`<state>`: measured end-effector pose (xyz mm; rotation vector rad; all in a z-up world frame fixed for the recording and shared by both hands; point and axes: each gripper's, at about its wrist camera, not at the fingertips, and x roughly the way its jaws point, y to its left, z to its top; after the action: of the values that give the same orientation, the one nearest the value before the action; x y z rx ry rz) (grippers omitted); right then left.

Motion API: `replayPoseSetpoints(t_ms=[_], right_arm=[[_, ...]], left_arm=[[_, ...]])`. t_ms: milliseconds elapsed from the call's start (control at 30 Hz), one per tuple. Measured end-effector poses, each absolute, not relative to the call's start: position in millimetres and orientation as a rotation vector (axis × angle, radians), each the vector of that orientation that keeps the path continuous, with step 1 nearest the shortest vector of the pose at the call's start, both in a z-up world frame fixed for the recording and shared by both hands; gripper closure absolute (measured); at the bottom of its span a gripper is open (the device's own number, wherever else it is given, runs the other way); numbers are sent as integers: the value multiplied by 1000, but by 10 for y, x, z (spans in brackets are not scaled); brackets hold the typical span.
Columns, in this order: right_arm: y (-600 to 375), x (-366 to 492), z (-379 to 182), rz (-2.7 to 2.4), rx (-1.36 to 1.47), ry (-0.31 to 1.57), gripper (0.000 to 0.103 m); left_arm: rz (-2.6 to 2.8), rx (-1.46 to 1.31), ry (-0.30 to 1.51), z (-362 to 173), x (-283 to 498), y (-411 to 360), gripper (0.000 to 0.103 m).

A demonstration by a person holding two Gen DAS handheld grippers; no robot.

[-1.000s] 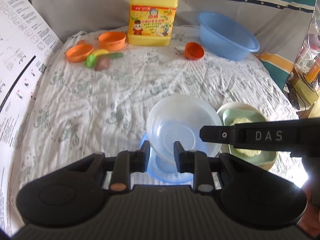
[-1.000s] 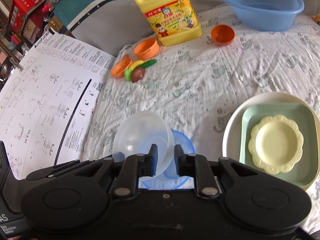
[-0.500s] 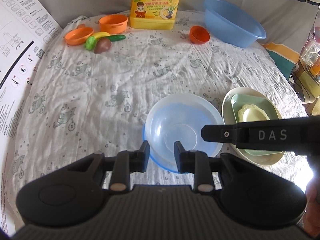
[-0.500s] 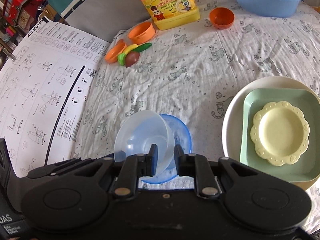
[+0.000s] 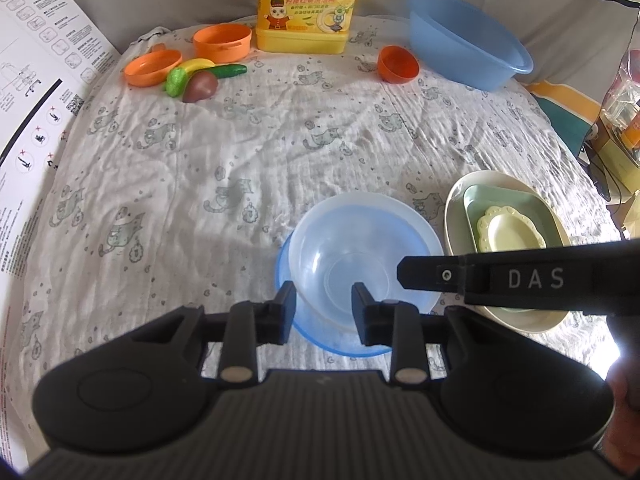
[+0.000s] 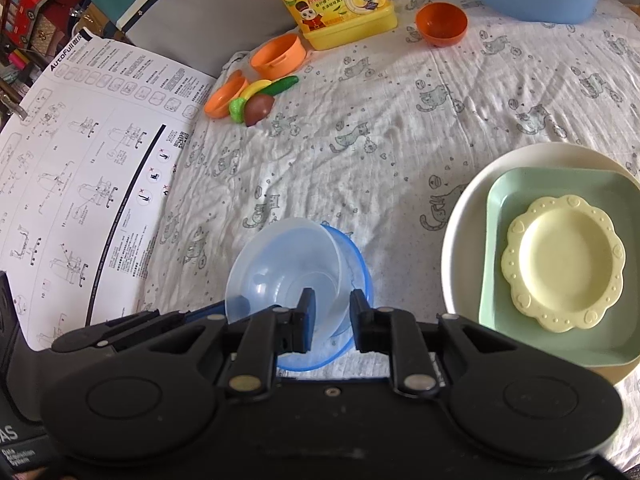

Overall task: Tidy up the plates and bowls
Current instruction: 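Carry the clear bowl with both tools and lower it into the blue bowl, then open both tools and lift them off the clear bowl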

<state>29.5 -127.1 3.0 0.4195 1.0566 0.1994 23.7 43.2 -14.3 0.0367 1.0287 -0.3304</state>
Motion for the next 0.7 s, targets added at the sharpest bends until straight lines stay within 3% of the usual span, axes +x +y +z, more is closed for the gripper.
replayPoseSetpoints(t_ms=[367, 433, 467, 500, 600, 633, 700], right_arm=[[-1275, 241, 74, 204, 413, 1042, 80], [-1273, 234, 77, 197, 410, 1033, 72], [-1273, 230, 82, 192, 405, 1027, 61], [-1280, 228, 91, 188, 405, 1022, 44], [-1326, 203, 135, 162, 417, 988, 6], [-1342, 194, 151, 151, 418, 977, 3], [-1376, 186, 166, 136, 424, 970, 0]], left_arm=[[-332, 48, 1025, -120, 184, 404, 71], [-320, 52, 1016, -111, 179, 402, 60], [-313, 54, 1009, -100, 177, 407, 56], [-304, 55, 1000, -86, 172, 413, 43], [-265, 57, 970, -29, 165, 458, 11], [-253, 53, 963, -14, 166, 477, 1], [-231, 43, 954, 10, 179, 515, 0]])
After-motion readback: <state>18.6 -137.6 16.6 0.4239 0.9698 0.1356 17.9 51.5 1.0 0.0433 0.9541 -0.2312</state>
